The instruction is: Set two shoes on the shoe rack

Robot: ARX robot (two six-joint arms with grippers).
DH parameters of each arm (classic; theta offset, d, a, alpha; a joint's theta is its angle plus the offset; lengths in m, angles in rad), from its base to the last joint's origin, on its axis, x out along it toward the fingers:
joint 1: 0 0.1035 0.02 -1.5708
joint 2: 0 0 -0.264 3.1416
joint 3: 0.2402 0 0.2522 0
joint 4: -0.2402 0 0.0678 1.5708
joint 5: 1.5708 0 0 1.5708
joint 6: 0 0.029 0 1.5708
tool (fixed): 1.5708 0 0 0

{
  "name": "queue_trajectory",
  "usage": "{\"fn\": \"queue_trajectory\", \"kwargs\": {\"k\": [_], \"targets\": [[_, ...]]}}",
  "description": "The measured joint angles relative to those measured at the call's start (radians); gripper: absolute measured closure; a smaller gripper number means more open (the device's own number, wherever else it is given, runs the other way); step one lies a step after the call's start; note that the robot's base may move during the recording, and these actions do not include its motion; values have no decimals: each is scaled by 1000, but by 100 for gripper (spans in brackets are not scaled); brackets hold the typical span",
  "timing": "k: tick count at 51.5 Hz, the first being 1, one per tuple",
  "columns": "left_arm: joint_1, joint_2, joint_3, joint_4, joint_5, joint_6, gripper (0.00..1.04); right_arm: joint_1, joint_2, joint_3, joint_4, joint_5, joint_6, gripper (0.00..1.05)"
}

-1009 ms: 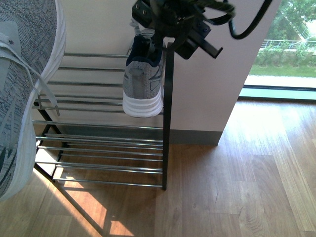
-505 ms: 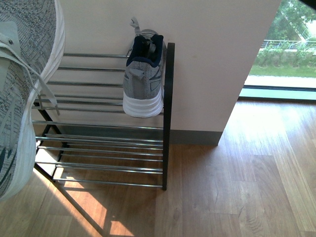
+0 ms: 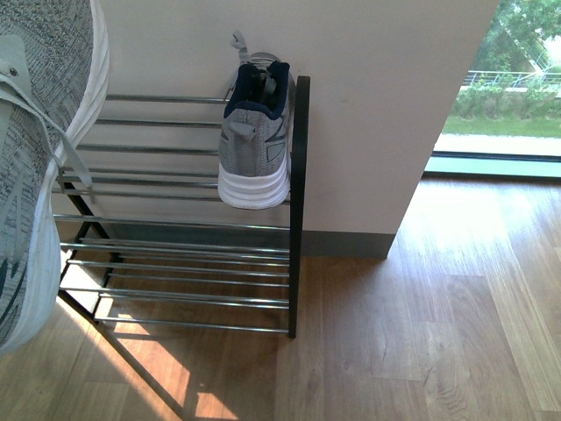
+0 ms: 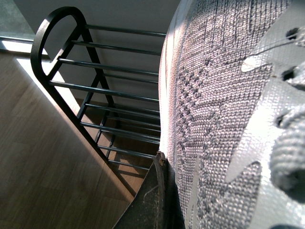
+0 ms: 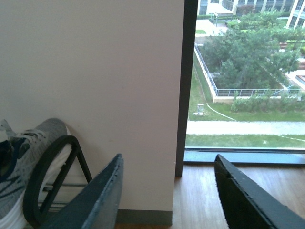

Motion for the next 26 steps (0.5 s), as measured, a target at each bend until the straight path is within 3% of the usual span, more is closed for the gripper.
{"fn": "queue_trajectory", "kwargs": {"k": [14,22,26], "targets": [[-1,0,0,0,5,0,99,-83,-203,-124,-84,-83,-34,103],[-1,0,0,0,8,0,99,-118,-306,-179,-127,-116,-40,103],[-2,1,0,3,2,-1,99,-186,-341,-217,-133,-200,-40,103]]}}
